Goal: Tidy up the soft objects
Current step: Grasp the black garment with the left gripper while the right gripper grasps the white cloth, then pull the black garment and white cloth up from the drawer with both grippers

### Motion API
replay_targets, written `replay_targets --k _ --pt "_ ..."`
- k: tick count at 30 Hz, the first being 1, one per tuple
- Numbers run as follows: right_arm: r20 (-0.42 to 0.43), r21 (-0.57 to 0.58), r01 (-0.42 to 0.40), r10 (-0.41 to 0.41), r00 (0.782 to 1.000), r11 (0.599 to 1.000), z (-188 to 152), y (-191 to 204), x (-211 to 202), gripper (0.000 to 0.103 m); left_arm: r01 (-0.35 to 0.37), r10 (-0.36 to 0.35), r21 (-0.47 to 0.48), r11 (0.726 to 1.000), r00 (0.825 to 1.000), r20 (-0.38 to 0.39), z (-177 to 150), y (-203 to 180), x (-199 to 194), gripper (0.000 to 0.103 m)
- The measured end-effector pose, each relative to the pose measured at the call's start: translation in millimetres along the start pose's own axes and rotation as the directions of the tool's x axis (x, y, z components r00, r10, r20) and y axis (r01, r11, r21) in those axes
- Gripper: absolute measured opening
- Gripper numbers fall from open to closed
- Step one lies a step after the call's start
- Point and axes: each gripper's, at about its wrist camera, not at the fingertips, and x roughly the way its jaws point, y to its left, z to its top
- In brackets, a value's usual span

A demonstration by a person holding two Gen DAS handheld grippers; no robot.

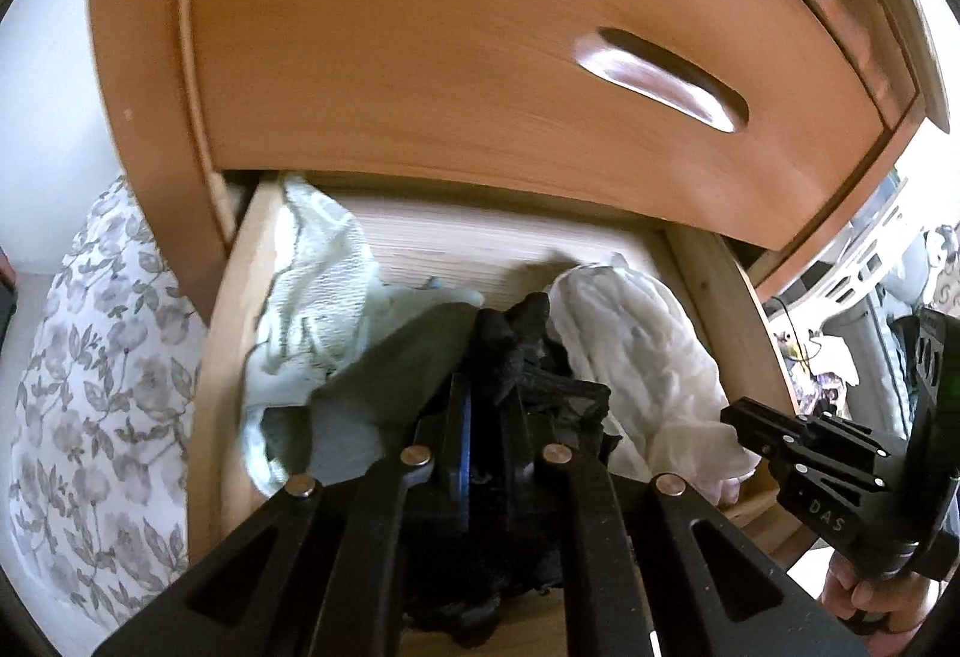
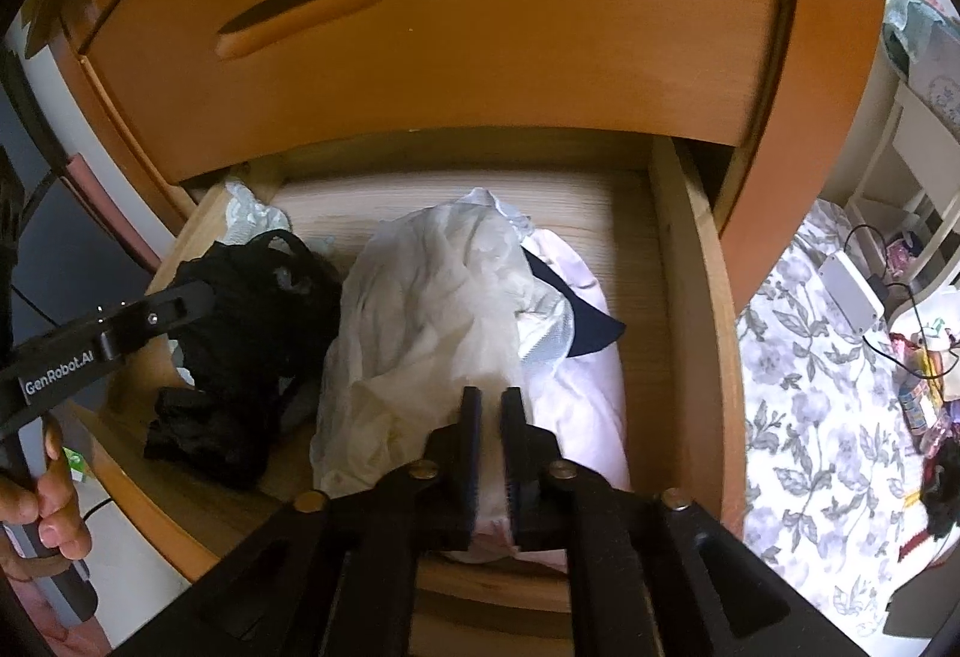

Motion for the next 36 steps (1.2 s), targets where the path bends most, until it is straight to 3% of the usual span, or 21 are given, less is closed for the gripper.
replay_targets --k 6,8,10,18,23,30,32,36 --pt "0.008 0.004 -0.016 0.016 1.000 1.000 2 4 -1 0.026 -0.001 0.002 -0.027 1.000 1.000 0.012 -3 11 -7 0.007" --pt "0.012 0.006 -0.022 0.021 1.000 1.000 3 4 -1 0.032 -0.003 0.004 -0.032 0.999 1.000 0.017 -3 14 -7 0.007" --pt "0.014 0.000 -0.019 0.019 1.000 1.000 4 6 -2 0.045 -0.004 0.005 -0.037 0.999 1.000 0.022 -3 17 -9 0.007" --pt "-0.013 -0.048 -0.044 0.043 0.999 0.998 4 20 3 0.058 -0.005 0.007 -0.047 0.999 0.999 0.032 -4 21 -15 0.007" --pt "-0.058 -0.044 0.004 -0.006 0.998 0.999 5 21 17 0.058 -0.004 0.005 -0.049 0.999 0.999 0.033 -4 21 -14 0.007" --pt "-0.101 -0.041 0.001 -0.005 0.995 0.999 6 20 27 0.057 0.001 0.001 -0.047 0.999 0.999 0.033 -5 21 -14 0.007" --pt "-0.099 -0.041 -0.005 0.001 0.995 0.999 5 21 28 0.050 0.001 0.001 -0.047 0.999 0.999 0.034 -4 21 -14 0.007" --pt "-0.082 -0.031 -0.011 0.008 0.997 0.999 5 19 27 0.024 0.001 0.000 -0.047 0.999 0.999 0.033 -4 21 -14 0.007"
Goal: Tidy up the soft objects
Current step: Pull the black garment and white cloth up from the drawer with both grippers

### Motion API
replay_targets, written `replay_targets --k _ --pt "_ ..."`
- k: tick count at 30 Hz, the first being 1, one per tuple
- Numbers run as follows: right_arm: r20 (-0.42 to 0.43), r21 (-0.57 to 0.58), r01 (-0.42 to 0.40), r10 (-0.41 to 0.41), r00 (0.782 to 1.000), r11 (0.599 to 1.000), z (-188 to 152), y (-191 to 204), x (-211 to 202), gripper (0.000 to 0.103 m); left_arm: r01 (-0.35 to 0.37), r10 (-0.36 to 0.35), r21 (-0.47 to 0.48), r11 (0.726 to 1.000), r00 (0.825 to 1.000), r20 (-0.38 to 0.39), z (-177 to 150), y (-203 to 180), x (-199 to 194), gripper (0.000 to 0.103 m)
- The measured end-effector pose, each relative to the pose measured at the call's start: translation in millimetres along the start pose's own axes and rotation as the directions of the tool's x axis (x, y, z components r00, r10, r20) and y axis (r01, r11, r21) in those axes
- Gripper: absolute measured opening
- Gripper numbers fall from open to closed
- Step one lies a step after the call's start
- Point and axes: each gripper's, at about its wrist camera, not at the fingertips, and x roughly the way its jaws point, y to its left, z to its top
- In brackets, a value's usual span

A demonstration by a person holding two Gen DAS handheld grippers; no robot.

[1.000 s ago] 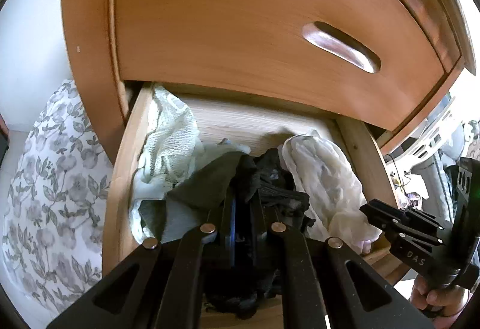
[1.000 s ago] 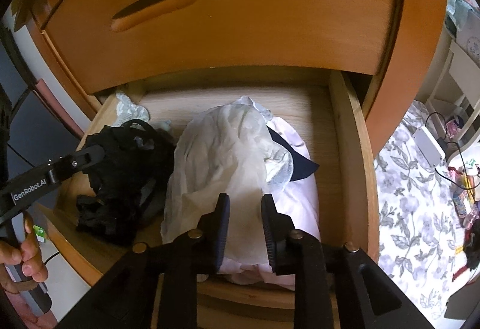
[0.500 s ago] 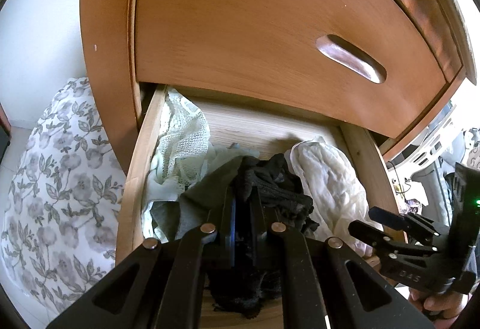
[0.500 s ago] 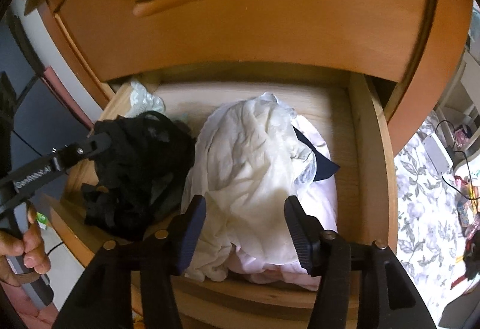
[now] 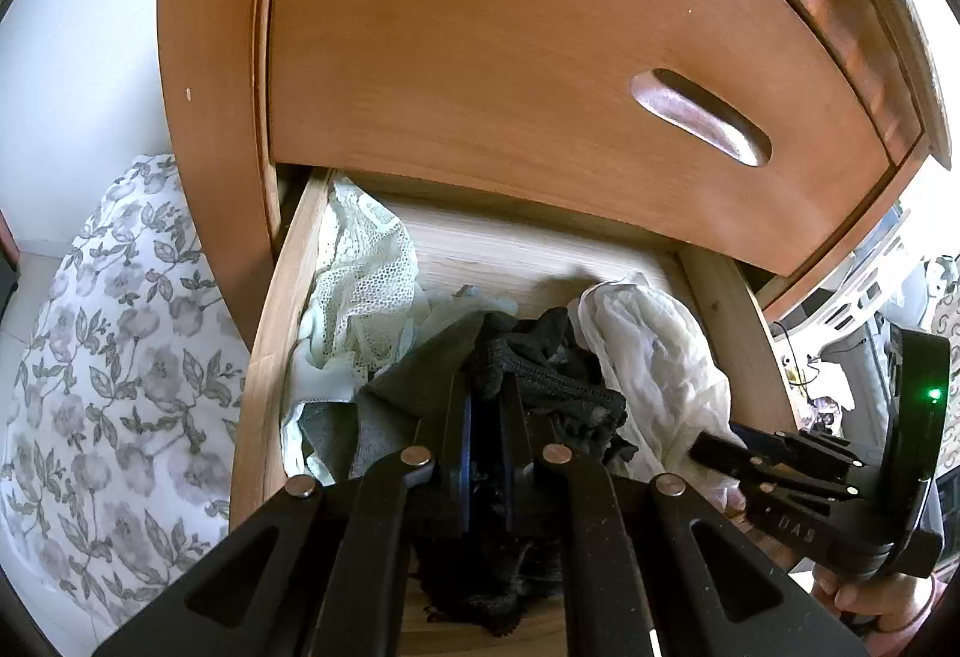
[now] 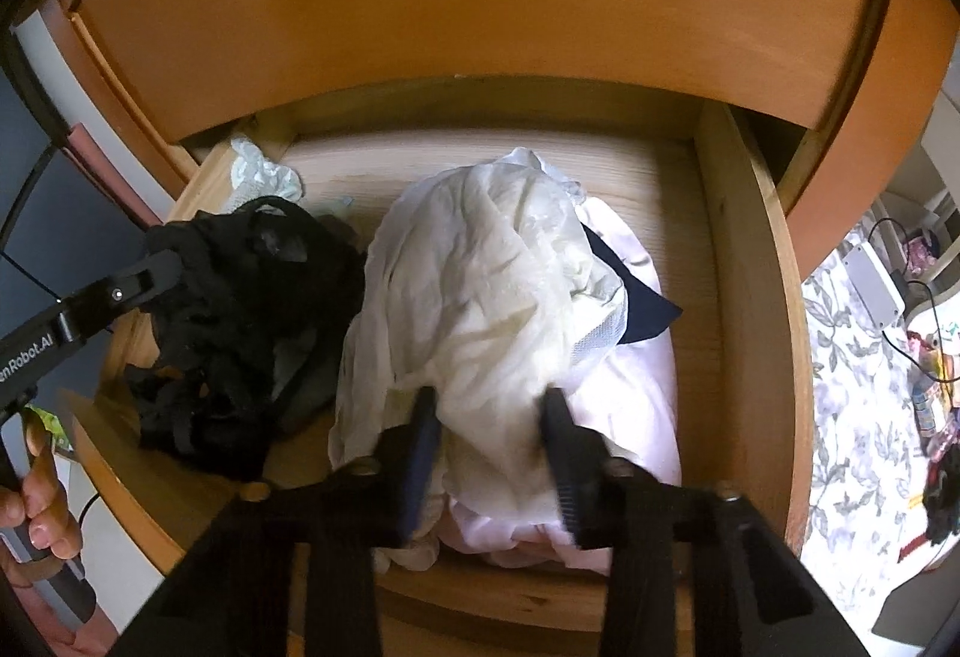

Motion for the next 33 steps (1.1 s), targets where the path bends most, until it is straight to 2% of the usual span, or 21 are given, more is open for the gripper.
replay_targets --k 1,4,16,26,33 --pt "0.010 0.002 -0.003 0.003 1.000 1.000 0 -1 -1 0.018 0.000 0.000 0.000 1.000 1.000 0.000 0 0 0 0.007" --pt "0.034 -0.005 -0.003 0.003 0.999 1.000 -1 -1 -7 0.009 0.000 0.000 0.000 1.000 1.000 -0.001 0 -1 0 0.007" --pt "0.136 -0.002 -0.010 0.010 0.991 1.000 -5 -5 -39 0.007 -0.001 0.001 0.000 1.000 1.000 0.000 1 -1 0 0.007" --pt "0.188 0.005 -0.009 0.008 0.982 1.000 -5 -10 -59 0.007 0.000 0.000 0.002 1.000 1.000 0.003 0 -1 0 0.007" --pt "0.252 0.027 -0.020 0.012 0.968 0.999 -4 -11 -73 0.007 0.005 -0.005 0.005 1.000 1.000 0.020 1 -2 -7 0.007"
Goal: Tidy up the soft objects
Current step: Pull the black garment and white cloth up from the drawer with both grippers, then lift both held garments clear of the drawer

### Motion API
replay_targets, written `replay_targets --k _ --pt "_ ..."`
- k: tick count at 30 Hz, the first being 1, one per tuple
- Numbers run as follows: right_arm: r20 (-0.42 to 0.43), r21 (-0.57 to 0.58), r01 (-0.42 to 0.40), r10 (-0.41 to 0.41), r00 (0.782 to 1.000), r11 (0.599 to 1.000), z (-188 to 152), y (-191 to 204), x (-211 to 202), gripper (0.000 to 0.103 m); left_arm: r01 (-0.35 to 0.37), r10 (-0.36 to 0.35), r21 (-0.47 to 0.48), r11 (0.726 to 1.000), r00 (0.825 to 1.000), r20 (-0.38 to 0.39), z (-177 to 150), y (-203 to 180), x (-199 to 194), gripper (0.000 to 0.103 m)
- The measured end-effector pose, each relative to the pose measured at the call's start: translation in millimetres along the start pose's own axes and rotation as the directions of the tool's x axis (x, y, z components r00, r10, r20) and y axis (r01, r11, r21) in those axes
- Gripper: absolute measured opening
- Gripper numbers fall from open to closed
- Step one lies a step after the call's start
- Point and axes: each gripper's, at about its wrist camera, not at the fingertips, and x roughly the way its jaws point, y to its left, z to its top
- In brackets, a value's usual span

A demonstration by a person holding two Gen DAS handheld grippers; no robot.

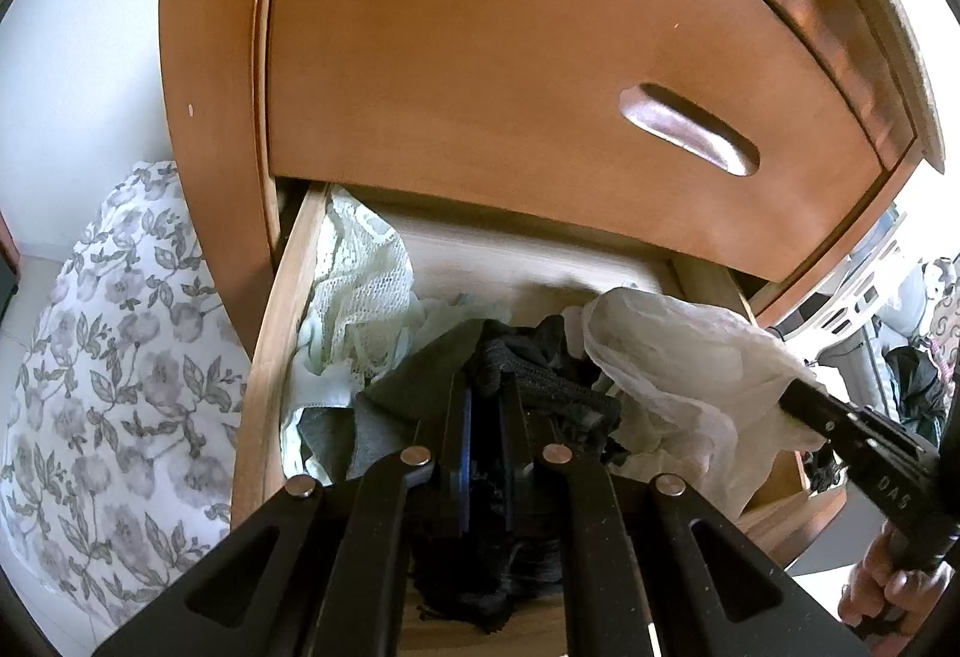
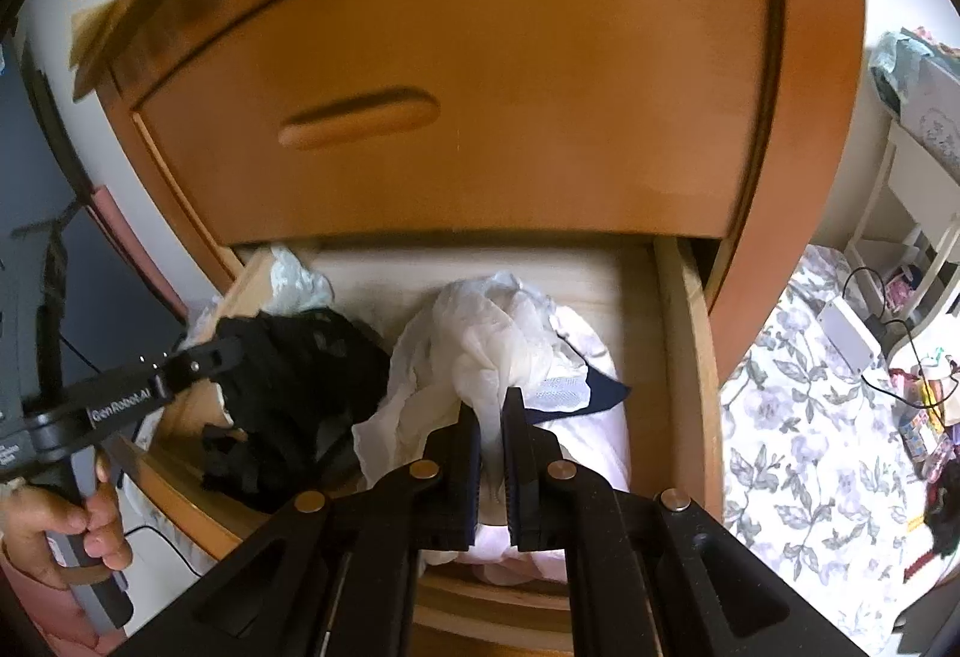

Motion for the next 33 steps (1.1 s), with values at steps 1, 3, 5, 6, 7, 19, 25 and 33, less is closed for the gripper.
replay_targets --k 1,3,5,6,7,19,25,33 --pt "0.012 0.006 -0.001 0.001 1.000 1.000 1 -1 -4 0.007 0.002 -0.002 0.001 1.000 1.000 0.006 0 -1 -2 0.007" --pt "0.042 0.014 0.002 -0.003 0.999 1.000 3 -2 -12 0.007 0.002 -0.002 0.004 1.000 1.000 0.017 1 -2 -6 0.007" --pt "0.073 0.019 0.007 -0.008 0.997 1.000 5 -3 -22 0.007 0.003 -0.004 0.008 1.000 0.999 0.032 2 -4 -11 0.007" --pt "0.085 0.022 0.007 -0.009 0.996 1.000 6 -3 -25 0.007 0.005 -0.005 0.009 1.000 0.999 0.041 3 -5 -15 0.007" --pt "0.097 0.026 0.007 -0.009 0.995 1.000 7 -4 -29 0.007 0.006 -0.006 0.012 1.000 0.999 0.051 3 -6 -18 0.007" --pt "0.130 0.026 0.017 -0.021 0.991 1.000 10 -2 -50 0.007 0.037 -0.037 0.027 0.999 0.999 -0.010 4 -12 -17 0.008" --pt "0.109 0.036 0.016 -0.019 0.994 0.999 8 -7 -44 0.007 0.076 -0.070 0.066 0.995 0.994 -0.084 1 -34 2 0.055" --pt "0.090 0.043 0.009 -0.013 0.996 0.999 5 -14 -37 0.007 0.124 -0.082 0.171 0.977 0.969 -0.235 -8 -79 50 0.060"
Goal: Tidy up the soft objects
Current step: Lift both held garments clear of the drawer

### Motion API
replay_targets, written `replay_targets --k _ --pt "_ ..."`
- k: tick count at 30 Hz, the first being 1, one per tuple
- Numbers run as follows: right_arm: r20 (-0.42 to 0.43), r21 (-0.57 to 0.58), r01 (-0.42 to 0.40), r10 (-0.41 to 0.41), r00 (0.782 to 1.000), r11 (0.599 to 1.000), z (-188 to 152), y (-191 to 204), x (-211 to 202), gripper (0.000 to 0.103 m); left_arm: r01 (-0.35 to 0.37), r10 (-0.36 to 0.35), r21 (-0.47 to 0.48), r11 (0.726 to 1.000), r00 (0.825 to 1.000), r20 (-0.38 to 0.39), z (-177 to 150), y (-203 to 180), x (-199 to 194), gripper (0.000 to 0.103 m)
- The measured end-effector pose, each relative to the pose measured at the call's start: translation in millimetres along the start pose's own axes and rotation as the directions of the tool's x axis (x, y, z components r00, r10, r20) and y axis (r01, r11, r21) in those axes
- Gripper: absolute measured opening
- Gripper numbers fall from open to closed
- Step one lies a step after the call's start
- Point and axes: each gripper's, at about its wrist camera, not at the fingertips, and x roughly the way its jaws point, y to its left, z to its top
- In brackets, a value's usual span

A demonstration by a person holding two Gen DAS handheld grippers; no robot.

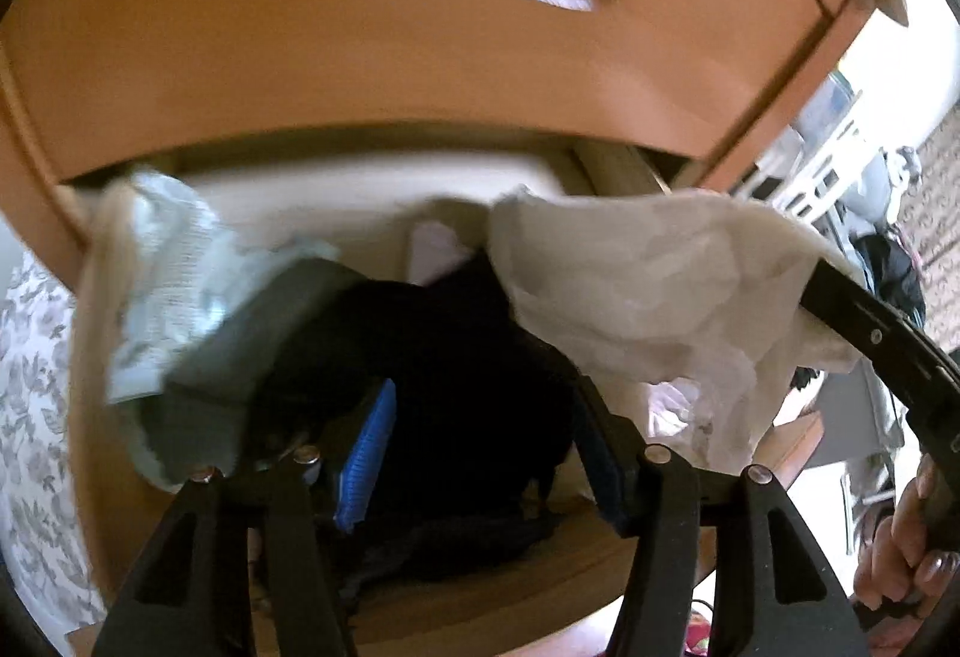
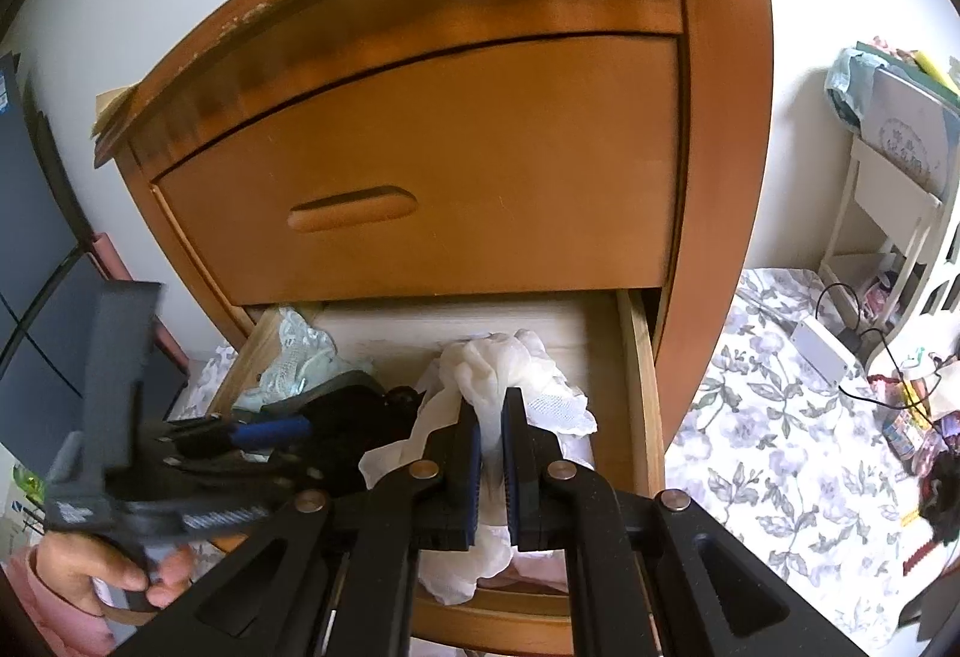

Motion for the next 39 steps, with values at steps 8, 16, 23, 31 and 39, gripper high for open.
replay_targets --k 8,16,23,31,39 --pt "-0.016 0.008 -0.014 0.014 1.000 1.000 -2 -5 7 0.007 -0.047 0.047 -0.004 0.999 0.998 -0.042 4 -6 22 0.049" --pt "-0.018 0.002 -0.021 0.021 1.000 1.000 -2 -4 8 0.007 -0.034 0.035 -0.066 0.997 0.999 0.010 2 6 17 0.010" --pt "-0.017 0.007 -0.018 0.018 1.000 1.000 -2 -5 7 0.007 -0.008 0.029 -0.141 0.990 0.988 0.150 -4 27 -24 0.008" --pt "-0.012 -0.004 -0.022 0.022 1.000 1.000 -3 1 3 0.007 -0.019 0.067 -0.189 0.982 0.966 0.250 -16 43 -69 0.008" --pt "-0.001 -0.012 -0.021 0.021 1.000 1.000 -3 5 -5 0.007 -0.019 0.081 -0.201 0.979 0.949 0.304 -18 47 -90 0.008"
